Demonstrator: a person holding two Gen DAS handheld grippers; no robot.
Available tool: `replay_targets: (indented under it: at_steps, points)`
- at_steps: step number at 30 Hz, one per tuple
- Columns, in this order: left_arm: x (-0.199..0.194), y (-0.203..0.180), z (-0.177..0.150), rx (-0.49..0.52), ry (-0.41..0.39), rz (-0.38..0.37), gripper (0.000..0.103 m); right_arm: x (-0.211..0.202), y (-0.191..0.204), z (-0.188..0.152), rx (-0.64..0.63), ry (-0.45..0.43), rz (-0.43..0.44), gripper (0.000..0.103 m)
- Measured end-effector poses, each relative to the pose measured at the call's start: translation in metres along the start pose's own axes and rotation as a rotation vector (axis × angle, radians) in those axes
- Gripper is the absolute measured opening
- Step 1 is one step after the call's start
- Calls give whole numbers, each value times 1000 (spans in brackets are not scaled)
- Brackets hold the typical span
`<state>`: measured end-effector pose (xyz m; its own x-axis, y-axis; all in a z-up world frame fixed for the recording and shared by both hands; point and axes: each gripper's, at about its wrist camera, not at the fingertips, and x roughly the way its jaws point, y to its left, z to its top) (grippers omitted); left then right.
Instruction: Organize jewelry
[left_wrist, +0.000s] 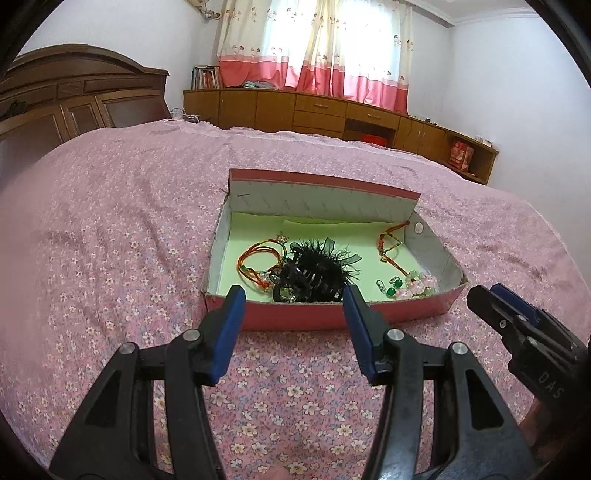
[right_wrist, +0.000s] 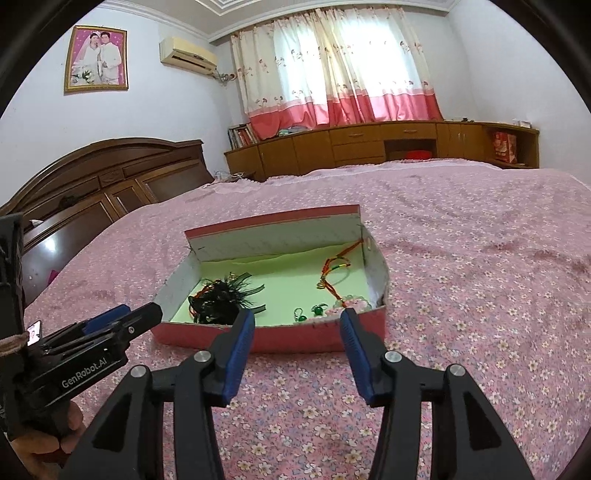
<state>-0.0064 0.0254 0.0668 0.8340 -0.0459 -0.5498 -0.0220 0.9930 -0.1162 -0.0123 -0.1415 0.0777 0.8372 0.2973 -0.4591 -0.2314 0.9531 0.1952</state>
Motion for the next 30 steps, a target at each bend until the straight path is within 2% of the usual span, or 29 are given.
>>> replay_targets:
  at_steps: [30]
  points:
    - [-1,-8,-8,24,-1,8,47,2,-7,-7,22,13,-17,51]
